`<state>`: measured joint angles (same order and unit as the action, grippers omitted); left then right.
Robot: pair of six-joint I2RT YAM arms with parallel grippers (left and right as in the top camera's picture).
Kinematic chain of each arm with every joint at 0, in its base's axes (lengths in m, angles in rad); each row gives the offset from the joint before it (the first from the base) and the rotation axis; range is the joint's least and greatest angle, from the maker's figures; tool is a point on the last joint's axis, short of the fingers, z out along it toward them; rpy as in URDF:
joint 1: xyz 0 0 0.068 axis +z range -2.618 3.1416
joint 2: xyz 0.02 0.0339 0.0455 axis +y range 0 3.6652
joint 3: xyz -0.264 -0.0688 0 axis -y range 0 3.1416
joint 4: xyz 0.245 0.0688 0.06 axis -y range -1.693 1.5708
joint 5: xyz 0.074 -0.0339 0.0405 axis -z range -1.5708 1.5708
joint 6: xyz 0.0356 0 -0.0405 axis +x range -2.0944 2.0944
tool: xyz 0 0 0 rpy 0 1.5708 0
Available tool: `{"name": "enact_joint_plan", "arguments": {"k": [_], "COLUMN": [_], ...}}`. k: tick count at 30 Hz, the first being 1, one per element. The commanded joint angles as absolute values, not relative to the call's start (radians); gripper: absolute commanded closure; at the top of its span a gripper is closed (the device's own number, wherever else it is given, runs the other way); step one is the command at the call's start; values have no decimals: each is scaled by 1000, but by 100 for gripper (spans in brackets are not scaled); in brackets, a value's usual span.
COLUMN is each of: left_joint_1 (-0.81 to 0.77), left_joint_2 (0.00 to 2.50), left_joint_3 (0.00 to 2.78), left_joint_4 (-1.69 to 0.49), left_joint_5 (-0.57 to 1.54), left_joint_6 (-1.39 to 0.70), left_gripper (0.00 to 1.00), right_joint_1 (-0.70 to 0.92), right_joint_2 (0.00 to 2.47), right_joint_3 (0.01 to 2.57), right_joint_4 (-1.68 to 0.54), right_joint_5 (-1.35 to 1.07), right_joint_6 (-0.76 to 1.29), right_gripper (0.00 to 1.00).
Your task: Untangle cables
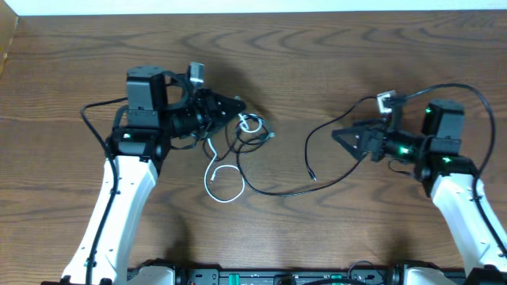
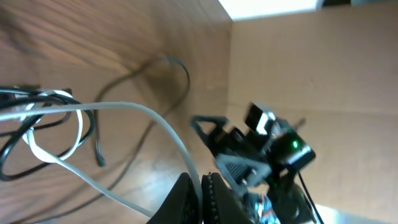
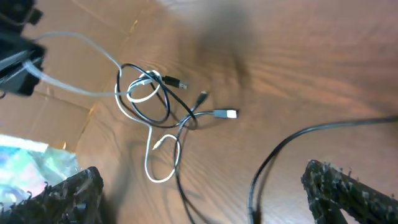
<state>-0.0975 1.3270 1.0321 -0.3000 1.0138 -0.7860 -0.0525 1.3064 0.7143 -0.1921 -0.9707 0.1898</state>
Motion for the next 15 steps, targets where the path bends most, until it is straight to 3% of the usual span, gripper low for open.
{"name": "enact_joint_plan", "arguments": {"k": [1,8,15], "left_joint_1": [-154,-296,-359], "left_joint_2": [1312,1312,1312], "left_joint_3": [1038,1038,1038], "left_joint_4": [-283,-168,-106], "left_joint_5": [1066,1066,1066], "left_joint_6": [-798,-854,-879], "left_gripper": [92,92,92], "right_joint_1": [38,226,304], "right_joint_2": [1305,1309,1312], "right_joint_3": [723,723,723], "right_joint_4": [-182,-168,-167], "right_joint_5": [-794,-610,-584], "right_joint_6": [393,448,429], "right_gripper": [1,1,1]}}
